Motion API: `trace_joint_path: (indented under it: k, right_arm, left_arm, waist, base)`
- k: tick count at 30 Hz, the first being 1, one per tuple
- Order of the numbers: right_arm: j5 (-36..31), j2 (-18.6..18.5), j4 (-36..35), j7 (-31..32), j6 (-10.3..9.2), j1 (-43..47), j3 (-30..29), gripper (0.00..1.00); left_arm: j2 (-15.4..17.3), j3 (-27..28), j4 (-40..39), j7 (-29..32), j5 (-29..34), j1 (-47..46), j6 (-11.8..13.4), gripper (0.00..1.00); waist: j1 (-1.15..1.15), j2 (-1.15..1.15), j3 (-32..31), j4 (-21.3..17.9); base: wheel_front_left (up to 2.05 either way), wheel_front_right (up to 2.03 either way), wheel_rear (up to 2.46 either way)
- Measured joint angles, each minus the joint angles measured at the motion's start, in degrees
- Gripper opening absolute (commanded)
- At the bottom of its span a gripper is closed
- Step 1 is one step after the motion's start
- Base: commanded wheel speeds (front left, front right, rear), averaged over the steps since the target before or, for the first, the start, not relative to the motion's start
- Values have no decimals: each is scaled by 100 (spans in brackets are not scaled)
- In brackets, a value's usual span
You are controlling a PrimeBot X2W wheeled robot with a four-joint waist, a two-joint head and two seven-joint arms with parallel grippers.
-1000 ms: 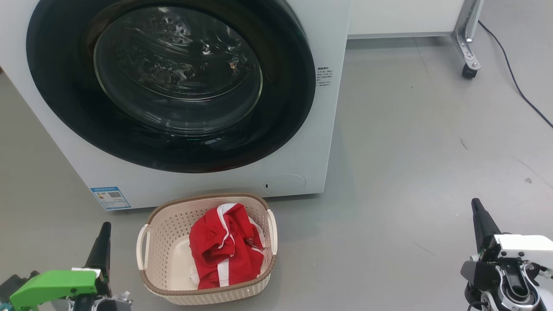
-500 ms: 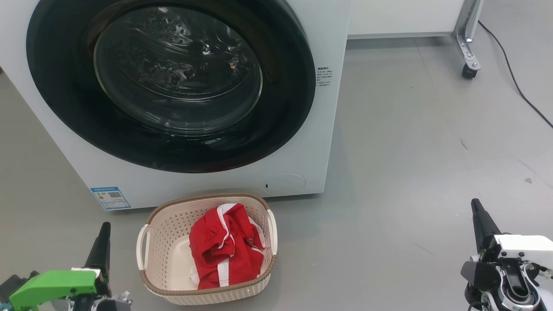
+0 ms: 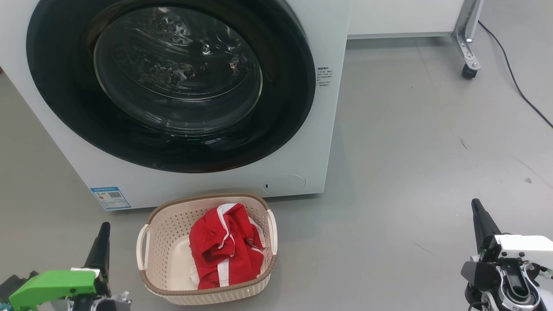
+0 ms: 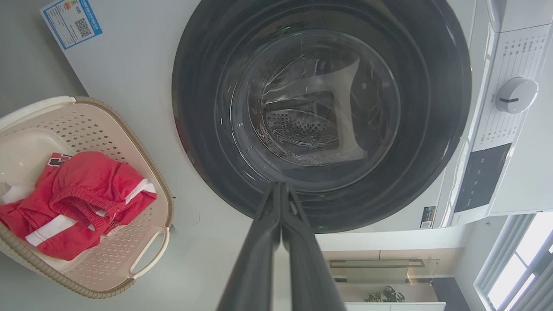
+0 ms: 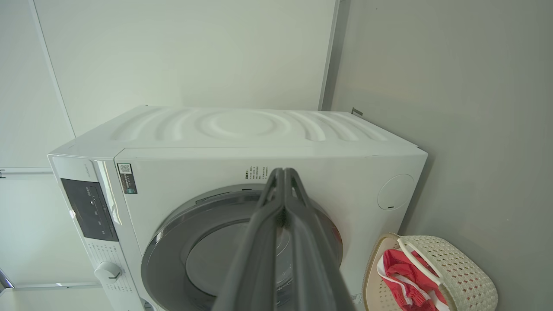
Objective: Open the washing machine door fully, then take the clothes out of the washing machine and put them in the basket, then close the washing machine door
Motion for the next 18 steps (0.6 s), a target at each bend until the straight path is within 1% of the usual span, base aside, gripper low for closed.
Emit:
trace_joint_path:
  k: [18]
  right_arm:
    - [-1, 3, 19, 1, 26, -2, -13, 0]
  left_arm:
    - [-1, 7, 4, 7, 1, -2, 0, 0]
  waist:
    - [0, 0, -1, 0]
  base:
    - [0, 0, 0]
